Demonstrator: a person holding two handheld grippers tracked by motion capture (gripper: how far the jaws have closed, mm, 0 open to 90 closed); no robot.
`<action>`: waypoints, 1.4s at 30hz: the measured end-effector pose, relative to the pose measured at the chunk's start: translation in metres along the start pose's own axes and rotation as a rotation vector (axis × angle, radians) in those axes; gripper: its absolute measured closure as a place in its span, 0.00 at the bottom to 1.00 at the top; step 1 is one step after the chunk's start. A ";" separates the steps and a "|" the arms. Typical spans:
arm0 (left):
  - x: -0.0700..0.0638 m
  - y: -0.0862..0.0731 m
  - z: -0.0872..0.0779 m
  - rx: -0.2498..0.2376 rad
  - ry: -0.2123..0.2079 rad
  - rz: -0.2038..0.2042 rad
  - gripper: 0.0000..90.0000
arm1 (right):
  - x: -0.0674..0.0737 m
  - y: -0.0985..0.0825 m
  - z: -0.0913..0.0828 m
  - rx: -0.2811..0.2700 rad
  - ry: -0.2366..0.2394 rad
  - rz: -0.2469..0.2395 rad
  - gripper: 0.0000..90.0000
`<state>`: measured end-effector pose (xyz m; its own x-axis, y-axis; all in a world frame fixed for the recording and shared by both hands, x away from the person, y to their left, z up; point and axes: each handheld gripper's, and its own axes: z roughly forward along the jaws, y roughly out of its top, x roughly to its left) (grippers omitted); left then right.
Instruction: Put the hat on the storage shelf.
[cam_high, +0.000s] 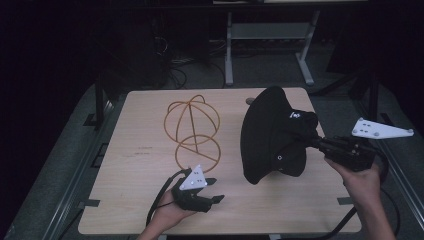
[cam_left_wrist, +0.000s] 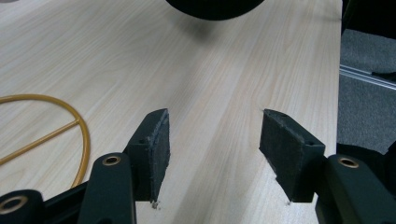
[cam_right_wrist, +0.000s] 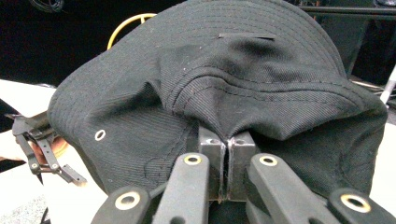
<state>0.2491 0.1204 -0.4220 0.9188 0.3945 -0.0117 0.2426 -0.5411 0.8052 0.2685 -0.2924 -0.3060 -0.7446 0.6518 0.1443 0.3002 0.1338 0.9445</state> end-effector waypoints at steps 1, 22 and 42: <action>0.000 -0.001 0.000 0.006 0.001 0.002 0.46 | 0.000 0.002 0.001 0.000 0.002 -0.003 0.98; 0.004 -0.006 -0.001 -0.010 -0.007 -0.013 0.40 | 0.012 0.043 0.022 0.019 0.059 -0.059 0.98; 0.000 -0.010 0.005 0.017 -0.015 -0.008 0.36 | 0.026 0.079 0.062 0.043 0.112 -0.095 0.97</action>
<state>0.2480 0.1220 -0.4329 0.9215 0.3874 -0.0270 0.2547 -0.5506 0.7950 0.3098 -0.2185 -0.2455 -0.8322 0.5473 0.0894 0.2485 0.2239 0.9424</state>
